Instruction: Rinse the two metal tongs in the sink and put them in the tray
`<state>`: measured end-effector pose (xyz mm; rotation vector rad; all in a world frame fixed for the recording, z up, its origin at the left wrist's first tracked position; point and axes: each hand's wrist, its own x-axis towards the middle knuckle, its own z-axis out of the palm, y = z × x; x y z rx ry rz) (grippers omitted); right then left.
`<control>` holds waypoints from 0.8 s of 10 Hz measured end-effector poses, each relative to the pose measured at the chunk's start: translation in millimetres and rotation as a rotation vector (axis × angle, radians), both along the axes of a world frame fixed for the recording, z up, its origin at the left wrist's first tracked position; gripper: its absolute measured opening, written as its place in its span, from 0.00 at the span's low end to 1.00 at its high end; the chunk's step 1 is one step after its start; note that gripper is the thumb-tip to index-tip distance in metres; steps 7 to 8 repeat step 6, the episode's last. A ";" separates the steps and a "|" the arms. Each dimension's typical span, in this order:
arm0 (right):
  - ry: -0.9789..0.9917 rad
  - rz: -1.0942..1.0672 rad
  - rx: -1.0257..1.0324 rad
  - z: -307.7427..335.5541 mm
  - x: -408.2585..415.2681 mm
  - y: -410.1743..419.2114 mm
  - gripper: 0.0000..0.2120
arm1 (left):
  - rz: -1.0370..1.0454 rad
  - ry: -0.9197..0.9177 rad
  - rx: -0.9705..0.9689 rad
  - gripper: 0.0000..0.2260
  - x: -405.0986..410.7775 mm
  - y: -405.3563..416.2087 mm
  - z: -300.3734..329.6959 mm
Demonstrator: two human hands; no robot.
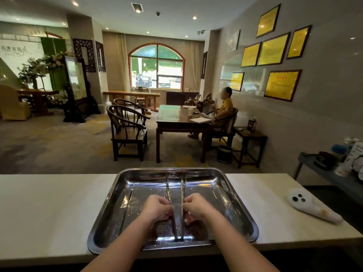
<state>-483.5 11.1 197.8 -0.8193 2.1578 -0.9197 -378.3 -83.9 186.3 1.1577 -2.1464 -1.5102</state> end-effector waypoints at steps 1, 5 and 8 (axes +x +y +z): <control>0.011 -0.032 -0.009 1.5 1.7 0.0 0.08 | 0.006 -0.008 -0.013 0.02 0.3 1.5 0.3; 0.528 0.202 0.184 38.5 9.0 3.0 0.08 | -0.224 -0.157 -0.429 0.22 9.6 -4.5 34.3; 0.442 0.385 0.340 55.5 13.3 6.0 0.12 | -0.519 -0.410 -0.447 0.22 21.6 -4.4 62.3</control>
